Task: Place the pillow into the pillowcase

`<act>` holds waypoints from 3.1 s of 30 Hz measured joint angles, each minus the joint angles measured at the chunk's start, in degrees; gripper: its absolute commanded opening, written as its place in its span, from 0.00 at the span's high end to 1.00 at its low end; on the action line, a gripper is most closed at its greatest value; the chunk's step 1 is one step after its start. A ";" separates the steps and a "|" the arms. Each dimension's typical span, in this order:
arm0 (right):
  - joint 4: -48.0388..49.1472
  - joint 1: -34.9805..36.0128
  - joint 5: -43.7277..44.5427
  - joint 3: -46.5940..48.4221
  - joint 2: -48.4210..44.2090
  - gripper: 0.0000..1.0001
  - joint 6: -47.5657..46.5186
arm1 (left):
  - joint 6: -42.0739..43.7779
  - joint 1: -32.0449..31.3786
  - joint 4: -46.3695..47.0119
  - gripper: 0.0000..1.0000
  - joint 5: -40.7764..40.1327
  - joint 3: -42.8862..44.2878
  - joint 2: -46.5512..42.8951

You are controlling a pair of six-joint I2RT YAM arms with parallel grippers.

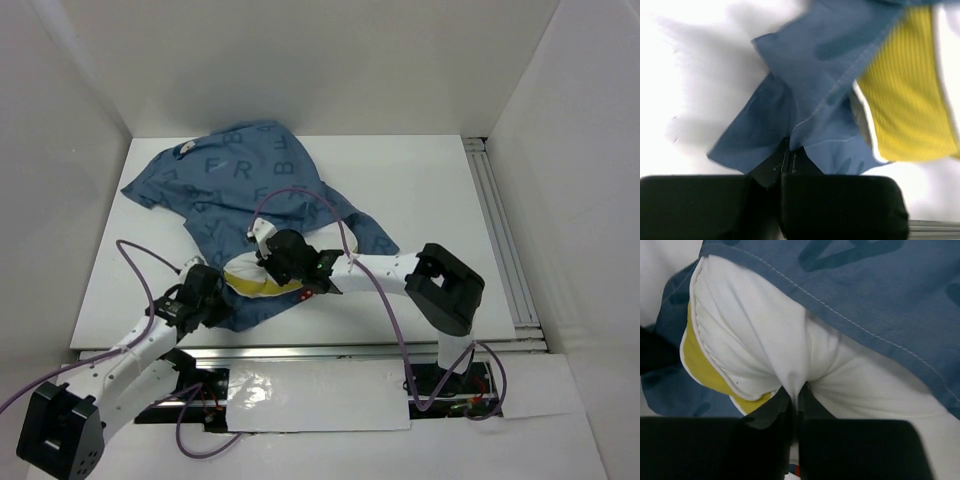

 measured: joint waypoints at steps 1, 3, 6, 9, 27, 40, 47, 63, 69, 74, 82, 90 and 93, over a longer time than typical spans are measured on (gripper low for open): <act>1.29 -0.17 1.03 0.15 0.20 1.00 0.70 | 0.22 -0.26 0.85 1.00 0.20 -0.04 0.15; 3.69 -0.33 3.15 0.15 0.20 1.00 2.14 | 1.25 -1.36 2.36 1.00 0.63 -0.02 0.07; 7.67 -1.11 5.84 0.11 0.13 1.00 3.50 | 2.08 -5.29 4.28 1.00 2.89 -0.02 -3.67; 10.91 -2.36 7.87 0.07 -0.13 1.00 3.32 | 4.28 -10.49 8.04 1.00 7.39 0.66 -8.28; 0.48 -6.75 -3.45 -2.89 -8.15 0.41 -4.09 | 0.33 -25.97 -9.40 0.24 -2.34 17.11 0.76; -6.78 -14.53 9.94 -13.18 -38.07 0.00 11.50 | 4.20 -26.82 -17.88 0.00 -15.54 40.89 14.91; -11.32 -30.58 8.04 -14.60 -35.69 0.00 20.28 | 22.67 -26.27 -8.37 0.00 -17.64 64.26 41.46; -9.88 -45.70 -14.32 -22.10 -35.06 0.00 21.40 | 45.11 -23.69 -4.66 0.40 -23.12 94.97 79.91; -3.85 -46.25 -22.86 -23.41 -29.73 0.00 22.36 | 43.39 -19.89 -4.33 1.00 -21.84 94.90 80.28; 2.95 -43.25 -28.46 -23.69 -21.03 0.00 25.66 | 43.25 -17.99 -3.39 1.00 -20.28 93.66 79.56; 8.02 -38.77 -28.46 -19.61 -9.35 0.53 29.53 | 43.36 -19.08 -0.22 1.00 -16.00 87.84 72.98; 8.04 -38.40 -25.40 -10.32 -6.14 1.00 28.04 | 44.94 -19.91 2.78 1.00 -12.50 85.83 67.73; 8.17 -37.92 -23.96 -9.31 -7.23 1.00 24.35 | 46.34 -20.50 3.19 1.00 -12.17 85.77 67.08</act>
